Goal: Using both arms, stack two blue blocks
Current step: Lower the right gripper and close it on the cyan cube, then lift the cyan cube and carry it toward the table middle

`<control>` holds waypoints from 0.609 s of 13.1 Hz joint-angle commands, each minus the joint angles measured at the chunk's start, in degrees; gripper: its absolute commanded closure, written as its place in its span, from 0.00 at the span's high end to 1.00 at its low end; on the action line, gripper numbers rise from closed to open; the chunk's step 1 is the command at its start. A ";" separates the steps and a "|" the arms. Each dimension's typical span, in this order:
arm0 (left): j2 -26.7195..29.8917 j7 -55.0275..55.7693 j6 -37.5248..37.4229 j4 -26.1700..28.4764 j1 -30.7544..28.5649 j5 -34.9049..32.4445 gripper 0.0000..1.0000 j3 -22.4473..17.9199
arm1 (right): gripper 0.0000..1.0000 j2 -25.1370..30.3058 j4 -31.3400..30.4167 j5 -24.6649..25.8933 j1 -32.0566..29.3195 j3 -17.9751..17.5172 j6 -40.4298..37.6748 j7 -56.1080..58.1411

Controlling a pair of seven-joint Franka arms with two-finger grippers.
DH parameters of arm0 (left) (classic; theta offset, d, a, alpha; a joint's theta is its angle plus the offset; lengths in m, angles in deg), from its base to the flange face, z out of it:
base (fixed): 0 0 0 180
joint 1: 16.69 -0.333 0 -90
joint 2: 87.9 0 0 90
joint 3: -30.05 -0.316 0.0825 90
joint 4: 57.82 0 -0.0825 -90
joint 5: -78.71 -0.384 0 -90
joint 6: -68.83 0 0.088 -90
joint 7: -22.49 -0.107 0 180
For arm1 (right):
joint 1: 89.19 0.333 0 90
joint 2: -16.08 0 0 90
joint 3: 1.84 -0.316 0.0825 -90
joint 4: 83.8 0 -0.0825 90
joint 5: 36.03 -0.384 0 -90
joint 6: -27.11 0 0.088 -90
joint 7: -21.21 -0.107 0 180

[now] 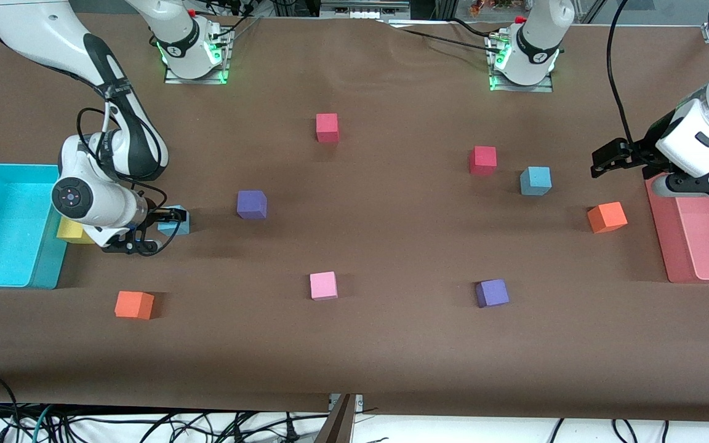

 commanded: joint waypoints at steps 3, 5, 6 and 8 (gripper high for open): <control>-0.58 -0.60 -1.14 -1.48 -0.13 0.12 1.00 -0.05 | 1.00 -0.97 -0.63 1.16 0.21 -0.26 1.05 -0.11; -0.58 -0.60 -1.14 -1.48 -0.13 0.03 1.00 -0.05 | 1.00 -2.12 -0.19 1.16 0.73 -0.26 1.14 -0.11; -0.58 -0.60 -1.14 -1.48 -0.13 0.03 1.00 -0.05 | 0.99 -2.21 -0.19 1.33 0.82 -0.26 1.14 -0.11; -0.58 -0.60 -1.23 -1.48 -0.13 0.03 1.00 -0.05 | 0.57 -2.56 -0.19 1.33 0.83 -0.26 1.14 -0.11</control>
